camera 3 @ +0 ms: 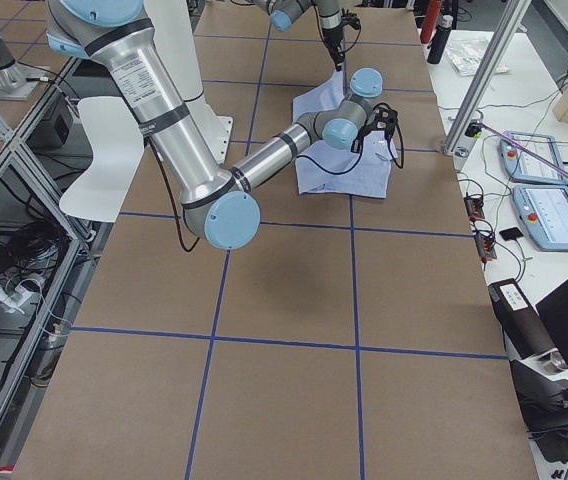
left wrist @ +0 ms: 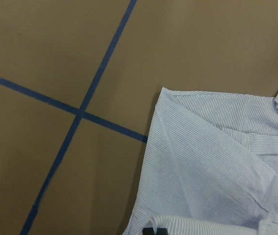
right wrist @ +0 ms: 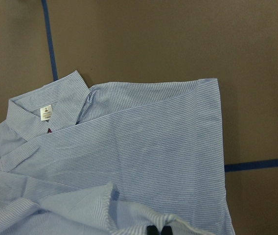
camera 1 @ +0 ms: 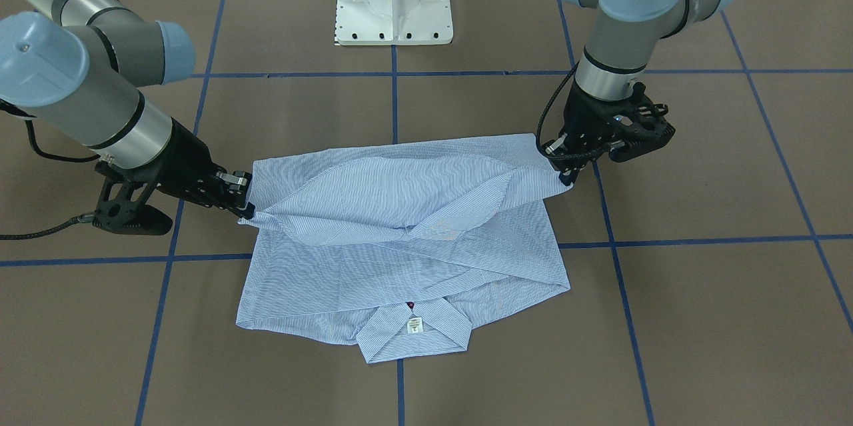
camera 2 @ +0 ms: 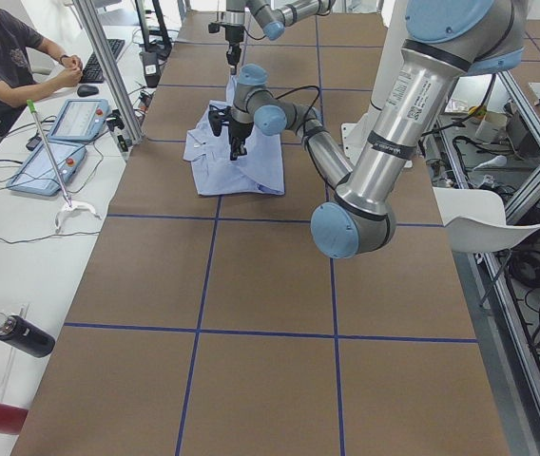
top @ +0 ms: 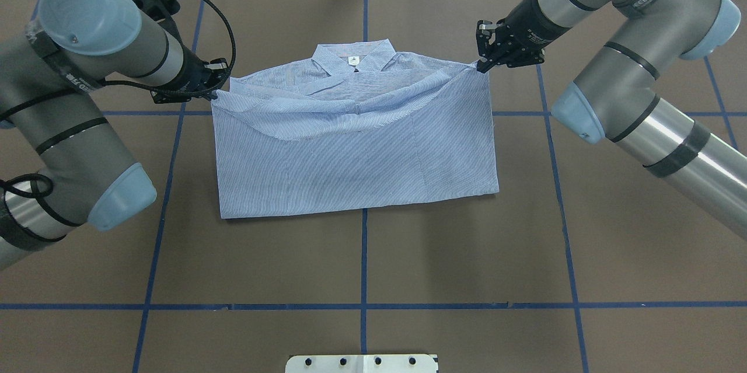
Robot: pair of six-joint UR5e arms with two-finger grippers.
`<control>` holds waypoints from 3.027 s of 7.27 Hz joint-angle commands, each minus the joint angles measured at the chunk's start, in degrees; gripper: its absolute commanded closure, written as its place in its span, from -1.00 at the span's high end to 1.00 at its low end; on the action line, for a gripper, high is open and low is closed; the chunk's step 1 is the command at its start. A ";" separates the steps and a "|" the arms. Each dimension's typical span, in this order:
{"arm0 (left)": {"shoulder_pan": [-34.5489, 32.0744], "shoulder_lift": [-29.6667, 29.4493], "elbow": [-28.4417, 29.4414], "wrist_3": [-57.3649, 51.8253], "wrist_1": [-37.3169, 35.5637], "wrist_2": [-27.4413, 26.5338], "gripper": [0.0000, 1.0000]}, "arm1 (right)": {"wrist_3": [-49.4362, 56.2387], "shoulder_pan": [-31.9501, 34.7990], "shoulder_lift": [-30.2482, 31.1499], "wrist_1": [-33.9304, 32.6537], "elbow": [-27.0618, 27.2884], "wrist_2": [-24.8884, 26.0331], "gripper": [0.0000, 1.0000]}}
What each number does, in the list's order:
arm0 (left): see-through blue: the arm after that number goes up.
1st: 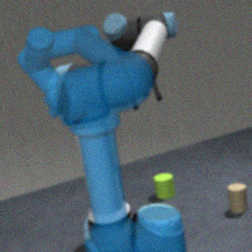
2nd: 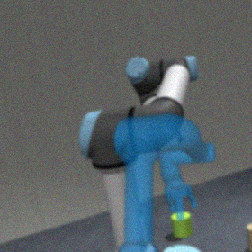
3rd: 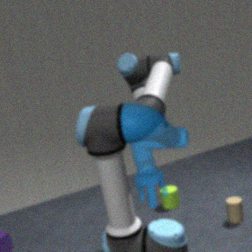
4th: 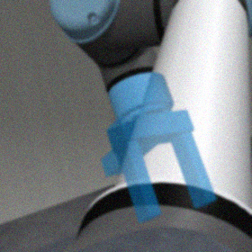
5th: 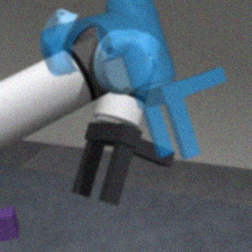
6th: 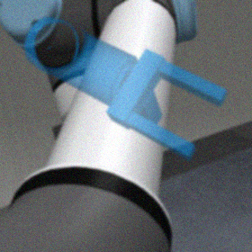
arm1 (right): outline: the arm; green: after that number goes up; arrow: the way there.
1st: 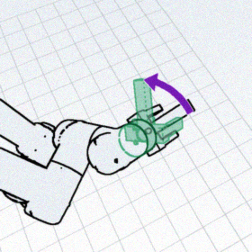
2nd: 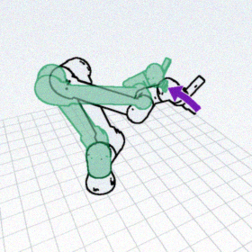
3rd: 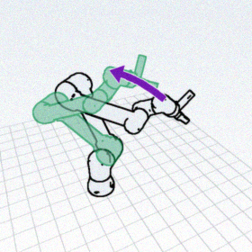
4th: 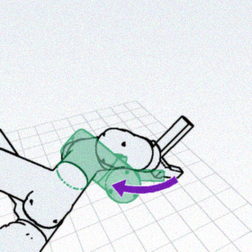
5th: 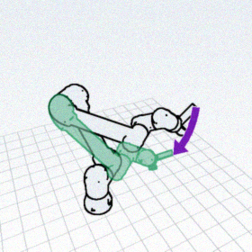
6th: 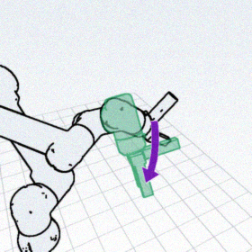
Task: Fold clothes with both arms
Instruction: 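Lay the hem edge at the collar with both grippers and release, then raise both grippers away from the folded shirt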
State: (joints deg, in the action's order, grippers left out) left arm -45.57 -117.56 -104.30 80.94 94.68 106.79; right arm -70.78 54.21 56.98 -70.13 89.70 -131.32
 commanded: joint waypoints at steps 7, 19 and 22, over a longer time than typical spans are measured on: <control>-1.89 -4.86 14.54 -1.93 11.57 0.00 -1.00 | 1.08 0.98 -7.75 7.64 -16.65 1.51 -1.00; -3.30 -5.75 23.88 -5.53 20.10 -0.09 -0.43 | 2.58 0.81 -8.46 7.64 -21.59 2.74 -1.00; -3.39 -5.75 23.70 -5.62 19.84 -0.09 0.98 | 2.49 0.63 -9.08 7.72 -21.58 5.55 0.99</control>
State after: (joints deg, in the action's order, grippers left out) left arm -48.94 -123.31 -80.50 75.39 114.69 106.70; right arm -68.26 54.89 48.07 -62.35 68.18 -126.57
